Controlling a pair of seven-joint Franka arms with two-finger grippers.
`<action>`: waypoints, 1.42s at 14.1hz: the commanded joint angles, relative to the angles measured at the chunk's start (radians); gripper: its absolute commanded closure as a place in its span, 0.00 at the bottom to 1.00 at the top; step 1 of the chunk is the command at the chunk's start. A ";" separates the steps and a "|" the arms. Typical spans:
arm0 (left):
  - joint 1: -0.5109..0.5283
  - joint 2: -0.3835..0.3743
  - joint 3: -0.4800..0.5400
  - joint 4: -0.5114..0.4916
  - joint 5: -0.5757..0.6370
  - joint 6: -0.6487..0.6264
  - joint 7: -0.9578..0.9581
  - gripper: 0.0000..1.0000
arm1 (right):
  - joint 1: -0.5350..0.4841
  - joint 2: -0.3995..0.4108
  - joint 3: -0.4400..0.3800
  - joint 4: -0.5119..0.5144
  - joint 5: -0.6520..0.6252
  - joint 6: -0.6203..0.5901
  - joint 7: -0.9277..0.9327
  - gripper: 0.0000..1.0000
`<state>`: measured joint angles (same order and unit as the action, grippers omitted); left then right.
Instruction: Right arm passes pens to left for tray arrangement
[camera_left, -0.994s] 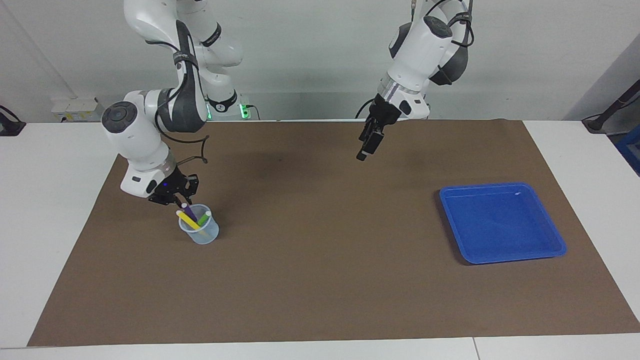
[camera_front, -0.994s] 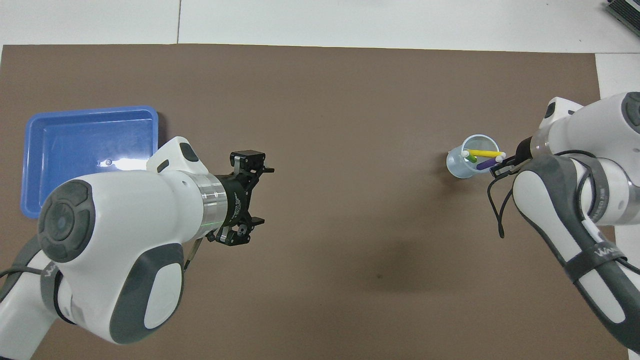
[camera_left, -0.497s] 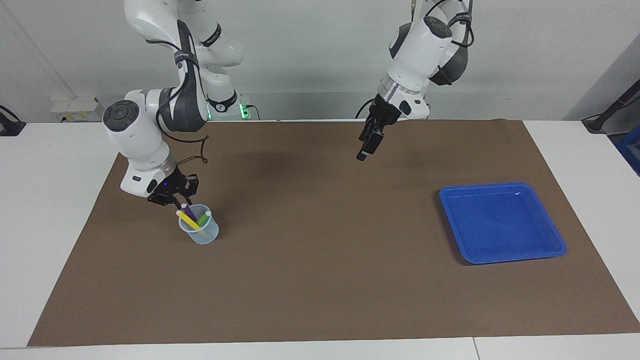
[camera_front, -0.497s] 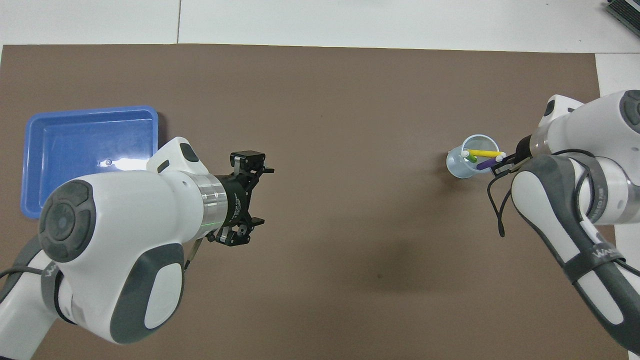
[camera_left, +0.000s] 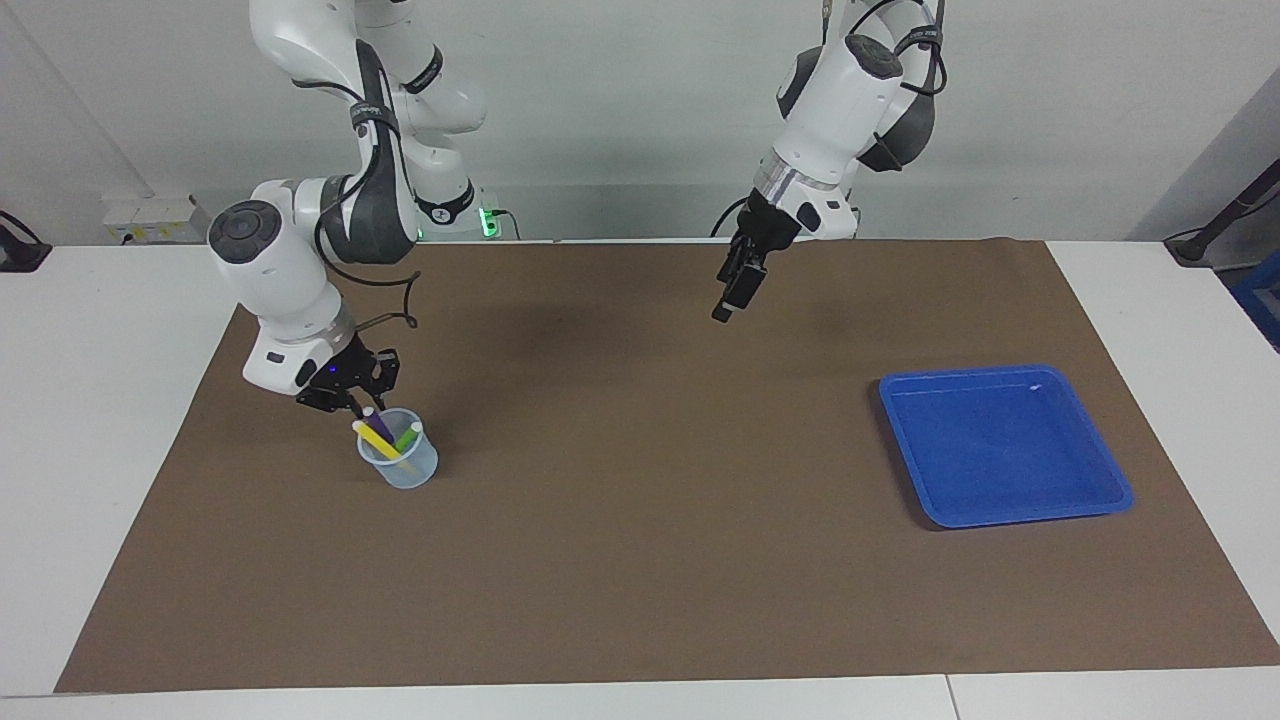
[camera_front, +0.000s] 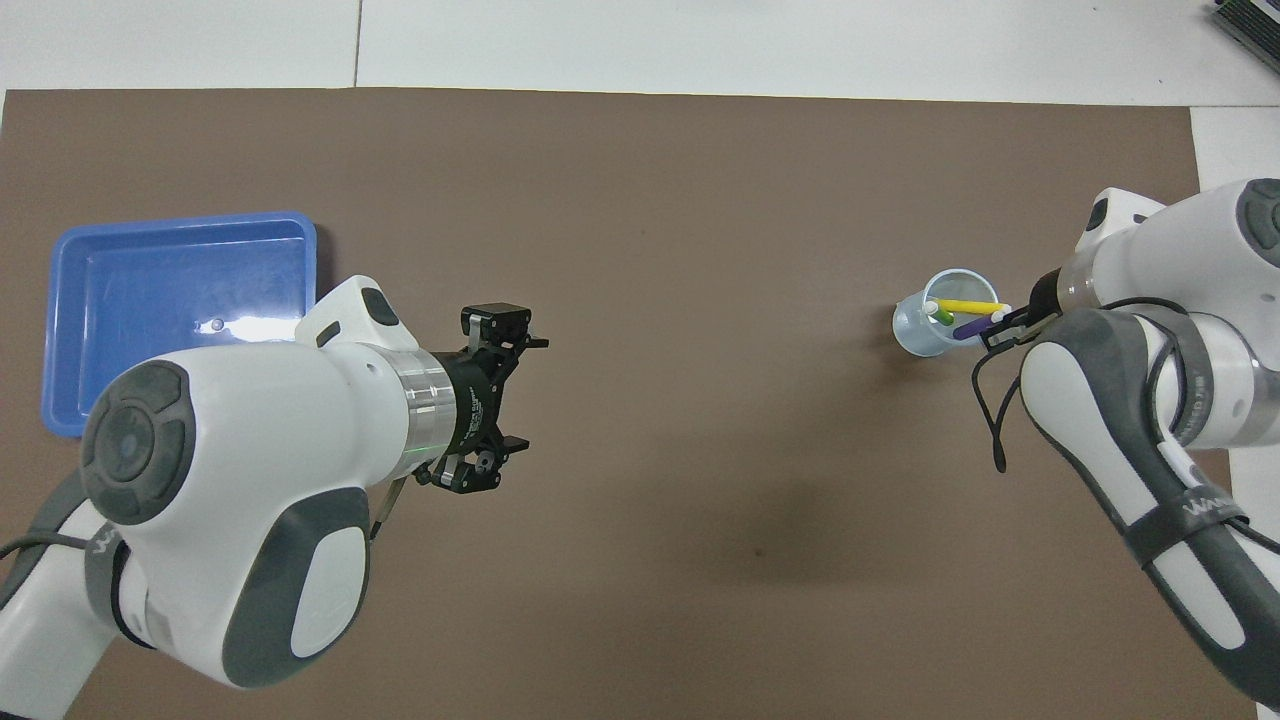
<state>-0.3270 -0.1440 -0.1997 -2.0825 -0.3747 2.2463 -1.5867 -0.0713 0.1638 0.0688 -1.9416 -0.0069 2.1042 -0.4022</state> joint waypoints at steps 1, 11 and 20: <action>-0.017 -0.034 0.011 -0.039 -0.019 0.021 -0.007 0.00 | 0.004 0.029 0.006 0.036 -0.041 0.002 0.042 0.70; -0.017 -0.034 0.011 -0.039 -0.019 0.019 -0.007 0.00 | 0.019 0.045 0.006 0.047 -0.044 0.005 0.074 0.70; -0.017 -0.034 0.011 -0.039 -0.019 0.019 -0.006 0.00 | 0.018 0.054 0.006 0.047 -0.047 0.004 0.074 0.97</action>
<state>-0.3281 -0.1440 -0.1997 -2.0825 -0.3747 2.2463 -1.5867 -0.0487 0.1974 0.0691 -1.9089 -0.0224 2.1042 -0.3569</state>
